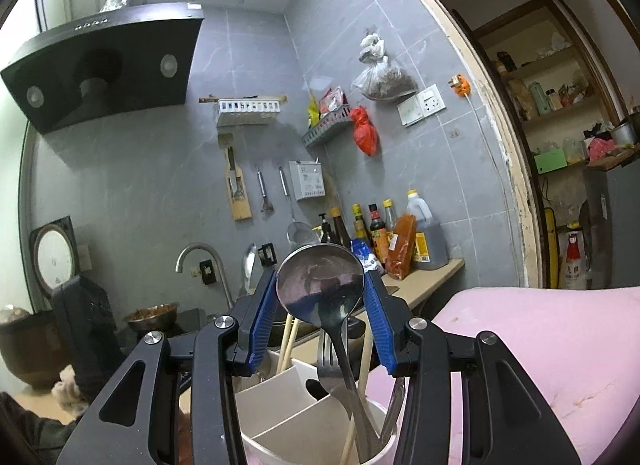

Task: Organize utensils
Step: 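Lower the knife into the caddy with the left tool while the right tool drops the spoon in, then move both open tools away from the caddy toward the gold spoon and chopstick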

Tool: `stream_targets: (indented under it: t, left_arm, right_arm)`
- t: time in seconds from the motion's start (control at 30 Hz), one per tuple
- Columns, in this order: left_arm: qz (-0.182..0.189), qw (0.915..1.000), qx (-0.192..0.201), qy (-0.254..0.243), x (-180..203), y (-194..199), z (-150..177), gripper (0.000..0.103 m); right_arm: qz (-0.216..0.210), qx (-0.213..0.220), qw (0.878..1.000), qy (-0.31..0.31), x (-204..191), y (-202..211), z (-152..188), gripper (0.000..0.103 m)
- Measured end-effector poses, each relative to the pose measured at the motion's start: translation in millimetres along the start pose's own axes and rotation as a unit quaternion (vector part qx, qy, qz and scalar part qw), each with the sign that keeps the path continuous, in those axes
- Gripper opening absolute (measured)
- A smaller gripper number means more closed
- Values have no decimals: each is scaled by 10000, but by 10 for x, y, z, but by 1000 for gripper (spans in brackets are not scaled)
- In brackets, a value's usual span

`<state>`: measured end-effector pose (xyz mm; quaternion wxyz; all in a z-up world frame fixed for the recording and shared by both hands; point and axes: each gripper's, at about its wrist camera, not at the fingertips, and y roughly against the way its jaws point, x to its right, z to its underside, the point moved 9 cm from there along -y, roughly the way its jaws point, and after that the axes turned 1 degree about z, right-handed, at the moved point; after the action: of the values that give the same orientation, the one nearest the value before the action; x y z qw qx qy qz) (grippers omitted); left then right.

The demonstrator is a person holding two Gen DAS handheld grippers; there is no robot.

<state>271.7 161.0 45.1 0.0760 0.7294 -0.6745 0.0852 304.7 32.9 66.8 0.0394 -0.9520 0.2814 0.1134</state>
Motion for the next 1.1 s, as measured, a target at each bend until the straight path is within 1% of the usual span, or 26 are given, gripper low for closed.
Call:
stream_targets:
  t: [0.13, 0.27, 0.43, 0.7, 0.87, 0.97, 1.03, 1.1]
  left_arm:
    - [-17, 10000, -53, 75, -38, 37, 7, 13]
    - [-21, 10000, -4, 76, -34, 42, -3, 13]
    - [-197, 9995, 257, 38, -43, 50, -61, 13]
    - [-95, 9999, 53, -22, -15, 14, 13, 13]
    - [16, 9999, 3, 141, -37, 60, 0, 13]
    - [55, 9997, -94, 212, -34, 58, -12, 13]
    - [90, 9996, -171, 204, -8, 61, -32, 15]
    - [133, 9994, -265, 180, 24, 74, -46, 25]
  right_arm:
    - [-20, -37, 10000, 66, -30, -8, 16, 41]
    - [-4, -46, 10000, 63, -21, -20, 21, 41]
    - [53, -33, 10000, 72, 4, -36, 29, 41]
    - [74, -51, 9999, 115, -4, -43, 52, 42]
    - [53, 33, 9999, 88, 4, -11, 8, 43]
    - [53, 84, 9999, 81, 0, 9, -17, 48]
    - [68, 110, 9999, 85, -3, 10, -41, 57]
    - [135, 138, 9997, 138, -3, 16, -80, 60]
